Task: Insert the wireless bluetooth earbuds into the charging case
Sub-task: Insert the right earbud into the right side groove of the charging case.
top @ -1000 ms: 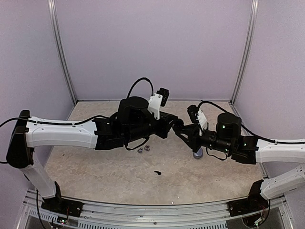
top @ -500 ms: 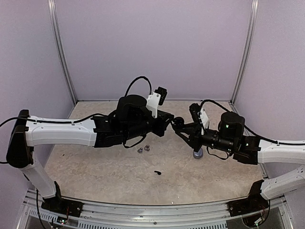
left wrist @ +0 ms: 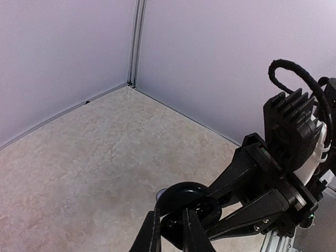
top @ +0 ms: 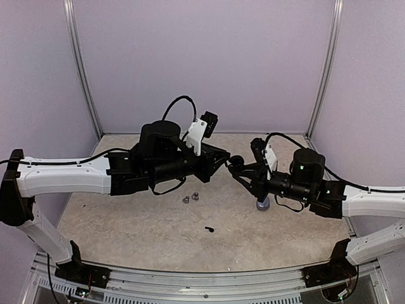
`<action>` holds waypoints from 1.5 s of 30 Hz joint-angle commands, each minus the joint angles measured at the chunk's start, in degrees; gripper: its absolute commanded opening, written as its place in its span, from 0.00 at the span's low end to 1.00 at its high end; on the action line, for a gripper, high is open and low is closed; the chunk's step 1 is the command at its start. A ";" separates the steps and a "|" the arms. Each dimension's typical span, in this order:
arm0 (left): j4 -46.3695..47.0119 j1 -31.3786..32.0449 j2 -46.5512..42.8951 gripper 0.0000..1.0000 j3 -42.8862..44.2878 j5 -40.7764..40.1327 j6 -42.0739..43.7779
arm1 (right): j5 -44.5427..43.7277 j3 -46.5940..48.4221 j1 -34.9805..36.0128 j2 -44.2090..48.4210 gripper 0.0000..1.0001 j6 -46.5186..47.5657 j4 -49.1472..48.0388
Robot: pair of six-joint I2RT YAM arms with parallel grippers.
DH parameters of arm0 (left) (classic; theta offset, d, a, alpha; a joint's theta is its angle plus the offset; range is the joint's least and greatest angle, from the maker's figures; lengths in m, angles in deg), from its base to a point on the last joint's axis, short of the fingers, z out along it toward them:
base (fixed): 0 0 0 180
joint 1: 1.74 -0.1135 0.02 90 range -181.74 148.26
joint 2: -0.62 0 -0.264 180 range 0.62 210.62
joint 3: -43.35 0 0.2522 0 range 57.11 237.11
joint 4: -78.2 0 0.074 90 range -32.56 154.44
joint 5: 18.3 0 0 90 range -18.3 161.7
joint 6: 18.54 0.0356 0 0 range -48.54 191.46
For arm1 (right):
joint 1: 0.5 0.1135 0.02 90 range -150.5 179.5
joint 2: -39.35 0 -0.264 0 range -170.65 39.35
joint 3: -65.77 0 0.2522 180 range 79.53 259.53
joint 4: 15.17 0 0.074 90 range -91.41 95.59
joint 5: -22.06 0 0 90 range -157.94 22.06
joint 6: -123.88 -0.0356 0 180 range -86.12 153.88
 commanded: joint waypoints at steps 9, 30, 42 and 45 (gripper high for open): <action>-3.12 0.35 1.57 0.07 1.32 6.13 0.58 | 6.24 -0.10 -0.31 0.87 0.00 7.97 -0.38; -1.92 -0.17 0.37 0.06 0.11 5.89 0.35 | 4.00 -1.30 -0.37 2.17 0.00 8.06 -1.08; 1.12 1.50 -2.32 0.06 -1.86 -7.01 1.50 | 2.72 -1.62 -0.81 1.07 0.00 1.42 -1.68; 1.27 1.82 -1.56 0.06 -1.46 -9.82 1.43 | 3.42 -1.52 -0.77 0.87 0.00 0.54 -2.10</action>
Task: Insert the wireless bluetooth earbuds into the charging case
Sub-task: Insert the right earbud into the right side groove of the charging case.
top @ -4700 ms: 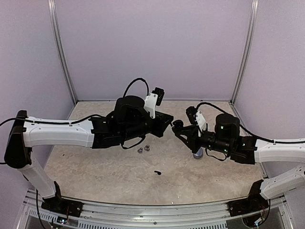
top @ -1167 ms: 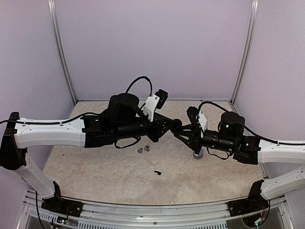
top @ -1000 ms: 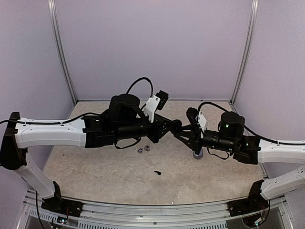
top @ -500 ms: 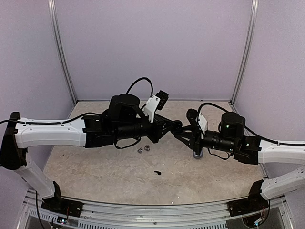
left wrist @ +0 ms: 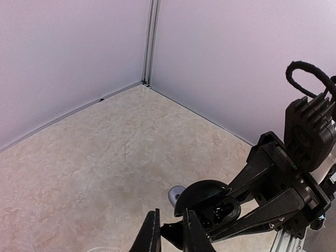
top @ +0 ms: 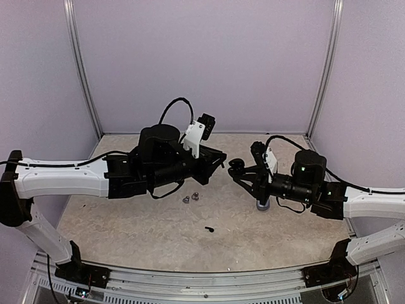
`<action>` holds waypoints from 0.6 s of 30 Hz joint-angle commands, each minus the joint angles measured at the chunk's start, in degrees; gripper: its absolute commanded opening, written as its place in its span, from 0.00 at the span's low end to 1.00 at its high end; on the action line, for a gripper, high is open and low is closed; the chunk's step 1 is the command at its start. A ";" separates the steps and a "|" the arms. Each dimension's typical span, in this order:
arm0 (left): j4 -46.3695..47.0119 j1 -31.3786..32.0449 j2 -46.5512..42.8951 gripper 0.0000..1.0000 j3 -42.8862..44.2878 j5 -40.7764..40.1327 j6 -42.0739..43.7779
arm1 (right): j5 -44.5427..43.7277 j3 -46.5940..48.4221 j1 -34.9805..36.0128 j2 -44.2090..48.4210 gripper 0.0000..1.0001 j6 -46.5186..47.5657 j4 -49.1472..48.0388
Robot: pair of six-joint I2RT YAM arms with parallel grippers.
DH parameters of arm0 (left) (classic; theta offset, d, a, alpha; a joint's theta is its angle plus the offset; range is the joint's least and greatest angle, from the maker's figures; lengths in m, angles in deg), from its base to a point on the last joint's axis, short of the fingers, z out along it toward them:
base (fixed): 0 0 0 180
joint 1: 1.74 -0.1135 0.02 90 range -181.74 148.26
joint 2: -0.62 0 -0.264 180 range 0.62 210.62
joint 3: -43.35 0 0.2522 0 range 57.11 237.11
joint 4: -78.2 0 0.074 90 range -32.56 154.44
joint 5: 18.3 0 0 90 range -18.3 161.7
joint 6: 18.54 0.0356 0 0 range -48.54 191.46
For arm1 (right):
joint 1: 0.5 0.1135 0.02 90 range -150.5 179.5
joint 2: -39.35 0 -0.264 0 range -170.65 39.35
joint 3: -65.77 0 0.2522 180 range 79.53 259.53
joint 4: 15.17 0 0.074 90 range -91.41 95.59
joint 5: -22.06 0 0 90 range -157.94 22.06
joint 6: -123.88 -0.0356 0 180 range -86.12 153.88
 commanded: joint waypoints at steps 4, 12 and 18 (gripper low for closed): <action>2.51 0.87 0.20 0.06 0.54 -6.99 1.23 | 1.26 -0.08 -0.36 -0.54 0.00 -3.70 -2.85; 3.08 1.83 2.22 0.06 2.37 -5.68 2.84 | 1.92 0.20 -0.35 -1.99 0.00 -4.54 -3.36; 3.28 2.60 3.52 0.06 3.23 -5.33 3.18 | 1.37 0.37 -0.35 -2.11 0.00 -4.76 -3.53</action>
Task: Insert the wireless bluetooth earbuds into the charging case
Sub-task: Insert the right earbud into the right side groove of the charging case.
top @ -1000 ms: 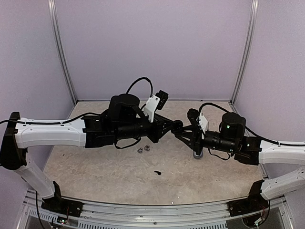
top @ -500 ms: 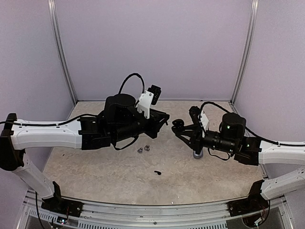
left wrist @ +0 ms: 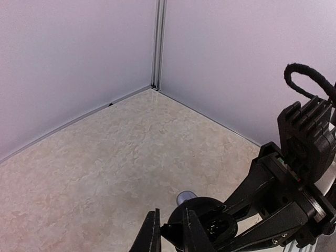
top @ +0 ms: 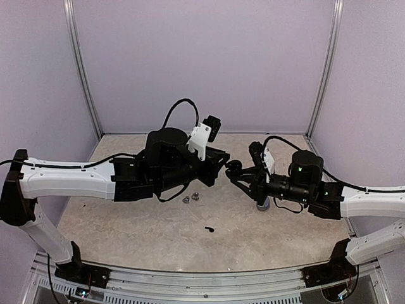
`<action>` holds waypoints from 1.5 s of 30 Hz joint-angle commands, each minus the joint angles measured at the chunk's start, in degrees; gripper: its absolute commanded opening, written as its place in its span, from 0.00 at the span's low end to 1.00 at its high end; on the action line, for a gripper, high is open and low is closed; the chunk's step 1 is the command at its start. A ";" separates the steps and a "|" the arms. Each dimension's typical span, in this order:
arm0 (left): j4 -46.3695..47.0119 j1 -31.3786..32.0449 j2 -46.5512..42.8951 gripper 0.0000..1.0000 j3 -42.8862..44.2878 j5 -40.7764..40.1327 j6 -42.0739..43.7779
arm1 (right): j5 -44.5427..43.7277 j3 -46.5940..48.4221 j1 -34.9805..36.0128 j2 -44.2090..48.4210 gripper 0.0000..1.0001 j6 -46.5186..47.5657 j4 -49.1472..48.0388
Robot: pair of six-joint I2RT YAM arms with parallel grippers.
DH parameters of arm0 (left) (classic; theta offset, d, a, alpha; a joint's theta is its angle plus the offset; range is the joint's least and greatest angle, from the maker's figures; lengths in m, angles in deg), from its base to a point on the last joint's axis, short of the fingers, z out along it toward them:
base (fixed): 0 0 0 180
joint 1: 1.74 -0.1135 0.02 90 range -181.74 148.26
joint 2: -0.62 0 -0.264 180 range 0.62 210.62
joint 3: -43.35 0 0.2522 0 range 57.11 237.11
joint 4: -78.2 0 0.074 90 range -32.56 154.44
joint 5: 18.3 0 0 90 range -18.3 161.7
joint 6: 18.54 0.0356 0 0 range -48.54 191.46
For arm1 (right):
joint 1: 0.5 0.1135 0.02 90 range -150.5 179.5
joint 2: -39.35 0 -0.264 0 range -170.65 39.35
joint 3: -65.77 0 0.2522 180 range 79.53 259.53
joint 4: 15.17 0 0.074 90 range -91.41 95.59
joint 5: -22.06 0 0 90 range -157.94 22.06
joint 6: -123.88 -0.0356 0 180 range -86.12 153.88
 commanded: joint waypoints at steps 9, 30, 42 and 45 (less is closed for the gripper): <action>2.55 1.02 2.35 0.06 1.66 0.98 0.47 | -0.42 0.31 -0.33 0.10 0.00 -0.84 -2.11; 3.37 1.41 3.18 0.05 0.09 3.22 -1.08 | -2.26 0.00 -0.33 0.96 0.00 -1.31 -2.84; 2.16 1.84 3.18 0.15 0.37 1.97 -1.41 | -2.23 -0.42 -0.34 2.02 0.00 -0.69 -3.83; 1.93 1.86 2.35 0.17 0.74 1.79 -0.49 | -2.18 -0.65 -0.33 2.28 0.00 -0.50 -3.83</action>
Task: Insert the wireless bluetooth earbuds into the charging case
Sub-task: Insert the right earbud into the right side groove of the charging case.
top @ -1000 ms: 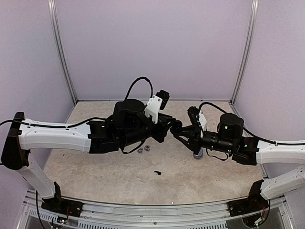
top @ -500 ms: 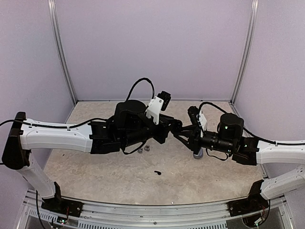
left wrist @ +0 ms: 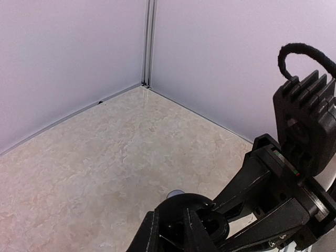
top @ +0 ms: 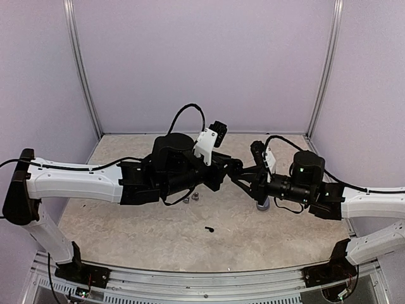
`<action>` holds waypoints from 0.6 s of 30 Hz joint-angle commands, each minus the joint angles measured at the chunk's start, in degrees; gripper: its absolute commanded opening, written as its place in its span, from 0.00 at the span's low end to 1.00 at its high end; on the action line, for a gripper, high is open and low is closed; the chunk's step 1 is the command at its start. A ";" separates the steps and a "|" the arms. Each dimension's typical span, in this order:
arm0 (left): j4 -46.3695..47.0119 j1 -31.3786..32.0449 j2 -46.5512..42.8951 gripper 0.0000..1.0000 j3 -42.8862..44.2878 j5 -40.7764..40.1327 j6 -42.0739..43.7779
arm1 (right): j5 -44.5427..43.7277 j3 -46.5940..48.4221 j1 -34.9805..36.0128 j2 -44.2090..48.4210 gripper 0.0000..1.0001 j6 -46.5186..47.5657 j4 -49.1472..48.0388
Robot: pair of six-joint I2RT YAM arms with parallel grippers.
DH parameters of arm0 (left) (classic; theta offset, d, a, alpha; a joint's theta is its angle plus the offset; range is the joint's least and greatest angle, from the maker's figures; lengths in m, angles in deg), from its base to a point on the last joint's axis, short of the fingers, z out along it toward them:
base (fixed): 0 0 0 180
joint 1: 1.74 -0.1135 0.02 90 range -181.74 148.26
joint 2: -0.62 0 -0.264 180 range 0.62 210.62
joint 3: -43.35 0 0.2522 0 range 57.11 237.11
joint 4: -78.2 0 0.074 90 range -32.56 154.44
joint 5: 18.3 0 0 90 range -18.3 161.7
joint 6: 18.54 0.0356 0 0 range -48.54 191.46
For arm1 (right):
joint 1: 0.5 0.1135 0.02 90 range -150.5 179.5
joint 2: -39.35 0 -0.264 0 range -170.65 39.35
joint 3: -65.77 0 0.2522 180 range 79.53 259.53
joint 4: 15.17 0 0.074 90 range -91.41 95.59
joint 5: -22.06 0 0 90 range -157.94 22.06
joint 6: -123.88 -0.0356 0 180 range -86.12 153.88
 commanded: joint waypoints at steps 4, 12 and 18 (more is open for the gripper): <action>-1.36 0.91 -0.79 0.20 1.65 0.67 1.79 | -1.31 -0.87 -0.38 2.17 0.00 0.49 -3.13; -2.14 0.87 -1.17 0.28 3.05 0.59 2.67 | 0.10 -1.53 -0.35 2.79 0.00 1.23 -3.48; -3.13 0.87 -3.03 0.34 4.43 0.40 3.02 | 0.37 -2.38 -0.36 3.41 0.00 1.38 -3.66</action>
